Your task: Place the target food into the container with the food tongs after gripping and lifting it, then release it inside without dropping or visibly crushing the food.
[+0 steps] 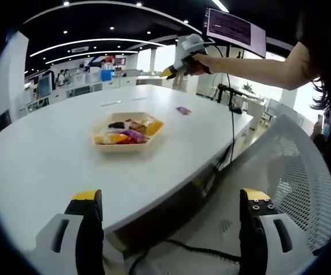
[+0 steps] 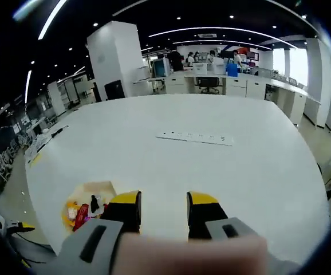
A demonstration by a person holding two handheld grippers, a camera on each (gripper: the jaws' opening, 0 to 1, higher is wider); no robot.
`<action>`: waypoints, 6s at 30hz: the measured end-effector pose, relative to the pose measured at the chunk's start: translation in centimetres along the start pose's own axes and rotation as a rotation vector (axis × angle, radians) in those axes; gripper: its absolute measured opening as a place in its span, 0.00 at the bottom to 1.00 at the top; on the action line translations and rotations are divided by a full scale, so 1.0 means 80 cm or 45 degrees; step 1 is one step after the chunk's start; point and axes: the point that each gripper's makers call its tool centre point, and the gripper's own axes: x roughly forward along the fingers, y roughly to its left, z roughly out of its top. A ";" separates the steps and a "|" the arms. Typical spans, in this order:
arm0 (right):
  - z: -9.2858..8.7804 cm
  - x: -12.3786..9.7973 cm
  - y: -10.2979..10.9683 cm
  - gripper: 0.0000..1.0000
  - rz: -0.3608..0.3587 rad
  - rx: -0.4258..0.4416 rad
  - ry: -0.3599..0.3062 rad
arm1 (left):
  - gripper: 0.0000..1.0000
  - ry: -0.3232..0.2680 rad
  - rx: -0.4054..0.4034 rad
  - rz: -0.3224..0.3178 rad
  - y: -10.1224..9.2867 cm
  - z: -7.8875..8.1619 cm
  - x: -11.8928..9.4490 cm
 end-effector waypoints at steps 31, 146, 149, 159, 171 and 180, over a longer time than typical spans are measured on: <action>-0.065 0.011 -0.130 0.30 -0.344 0.271 0.086 | 0.97 -0.015 0.004 -0.035 -0.004 0.002 0.001; 0.010 0.043 0.120 0.21 0.092 -0.045 0.140 | 0.97 -0.026 -0.009 -0.022 -0.001 0.003 0.001; 0.013 0.051 0.147 0.21 0.138 -0.060 0.140 | 0.97 -0.028 -0.010 -0.022 -0.001 0.003 0.001; 0.007 0.076 0.215 0.22 0.251 -0.113 0.181 | 0.97 -0.046 -0.004 -0.011 0.000 0.006 0.000; 0.012 0.081 0.252 0.31 0.350 -0.202 0.132 | 0.97 -0.061 0.000 0.001 0.002 0.009 -0.001; 0.002 0.075 0.242 0.31 0.355 -0.161 0.166 | 0.97 -0.056 0.000 0.002 0.002 0.009 -0.001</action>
